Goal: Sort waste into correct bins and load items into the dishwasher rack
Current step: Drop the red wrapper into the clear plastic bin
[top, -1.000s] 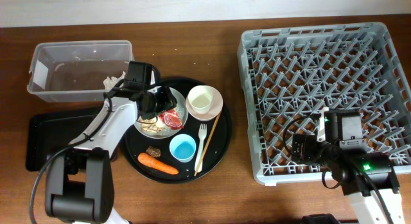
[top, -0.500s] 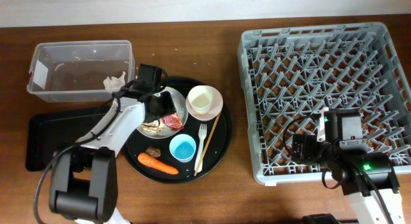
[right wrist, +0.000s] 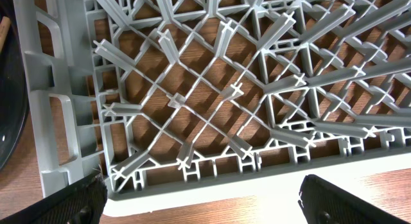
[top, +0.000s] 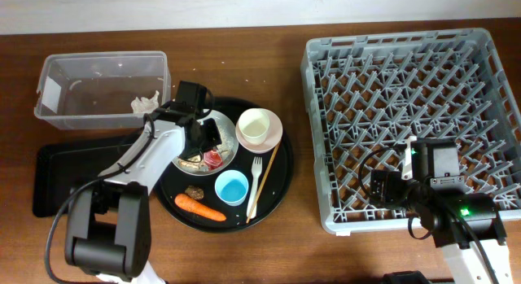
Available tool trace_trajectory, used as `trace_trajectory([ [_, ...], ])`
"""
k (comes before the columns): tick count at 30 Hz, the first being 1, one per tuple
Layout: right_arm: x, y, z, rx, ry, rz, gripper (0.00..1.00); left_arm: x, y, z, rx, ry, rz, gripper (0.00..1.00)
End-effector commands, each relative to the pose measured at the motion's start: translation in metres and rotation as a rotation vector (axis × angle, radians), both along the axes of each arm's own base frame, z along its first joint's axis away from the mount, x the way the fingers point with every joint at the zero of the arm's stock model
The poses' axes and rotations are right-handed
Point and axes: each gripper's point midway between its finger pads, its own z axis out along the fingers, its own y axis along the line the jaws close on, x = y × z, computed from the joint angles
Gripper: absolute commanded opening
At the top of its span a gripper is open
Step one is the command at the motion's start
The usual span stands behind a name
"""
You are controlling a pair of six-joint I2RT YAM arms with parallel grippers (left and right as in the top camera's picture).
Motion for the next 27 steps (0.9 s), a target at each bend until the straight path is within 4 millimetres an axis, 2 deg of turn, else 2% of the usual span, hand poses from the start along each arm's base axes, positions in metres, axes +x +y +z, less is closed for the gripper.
trace_trajectory([
  [1,0.002,-0.001,0.006,-0.005,-0.019,-0.009,0.99,0.013,-0.004,0.064,-0.011,-0.146,-0.095,0.00],
  [3,0.002,-0.001,0.006,-0.004,-0.019,-0.009,0.99,0.015,0.005,0.096,0.033,-0.242,-0.116,0.01],
  [6,0.002,0.000,0.006,-0.002,-0.018,-0.008,0.99,0.033,0.043,0.127,0.057,-0.362,-0.028,0.00],
  [8,0.002,0.000,0.006,-0.002,-0.019,-0.008,0.99,0.066,0.108,0.156,0.076,-0.514,0.136,0.01],
  [9,0.002,0.000,0.006,-0.002,-0.019,-0.008,0.99,0.074,0.124,0.164,0.084,-0.561,0.172,0.01],
  [10,0.002,0.000,0.006,-0.002,-0.019,-0.008,0.99,0.089,0.150,0.172,0.100,-0.635,0.227,0.00],
  [11,0.002,0.000,0.006,-0.002,-0.019,-0.008,0.99,0.098,0.164,0.171,0.108,-0.661,0.252,0.01],
  [12,0.002,0.000,0.006,-0.002,-0.019,-0.008,0.99,0.105,0.172,0.162,0.113,-0.662,0.266,0.01],
  [13,0.002,0.000,0.006,-0.002,-0.019,-0.008,0.99,0.111,0.176,0.148,0.115,-0.646,0.271,0.00],
  [14,0.002,0.000,0.006,-0.002,-0.019,-0.008,0.99,0.117,0.177,0.124,0.114,-0.608,0.270,0.01],
  [15,0.002,0.000,0.006,-0.002,-0.019,-0.008,0.99,0.119,0.177,0.109,0.113,-0.577,0.270,0.25],
  [16,0.002,0.000,0.006,-0.002,-0.019,-0.008,0.99,0.121,0.177,0.101,0.112,-0.567,0.269,0.36],
  [17,0.002,0.000,0.006,-0.002,-0.019,-0.008,0.99,0.123,0.177,0.103,0.112,-0.580,0.268,0.53],
  [18,0.002,0.000,0.006,-0.002,-0.019,-0.008,0.99,0.125,0.176,0.109,0.104,-0.594,0.262,0.58],
  [19,0.002,0.000,0.006,-0.002,-0.019,-0.008,0.99,0.128,0.161,0.121,0.036,-0.617,0.204,0.58],
  [20,0.003,0.000,0.006,-0.002,-0.019,-0.008,0.99,0.127,0.134,0.136,-0.080,-0.638,0.116,0.54],
  [21,0.003,0.000,0.006,-0.002,-0.019,-0.008,0.99,0.118,0.101,0.151,-0.188,-0.641,0.023,0.51],
  [22,0.003,0.000,0.006,-0.002,-0.019,-0.008,0.99,0.105,0.066,0.153,-0.240,-0.596,-0.048,0.51],
  [23,0.003,0.000,0.006,-0.001,-0.019,-0.008,0.99,0.092,0.034,0.144,-0.247,-0.538,-0.128,0.51],
  [24,0.002,0.003,0.006,0.015,-0.017,0.001,0.99,0.071,-0.012,0.128,-0.245,-0.458,-0.268,0.51],
  [25,0.002,0.003,0.006,0.015,-0.014,0.001,0.99,0.055,-0.044,0.121,-0.248,-0.412,-0.343,0.47],
  [26,0.002,0.003,0.006,0.015,-0.014,0.001,0.99,0.048,-0.056,0.121,-0.195,-0.390,-0.380,0.44],
  [27,0.001,0.003,0.005,0.014,-0.009,0.001,0.99,0.045,-0.058,0.130,-0.132,-0.375,-0.405,0.43],
])
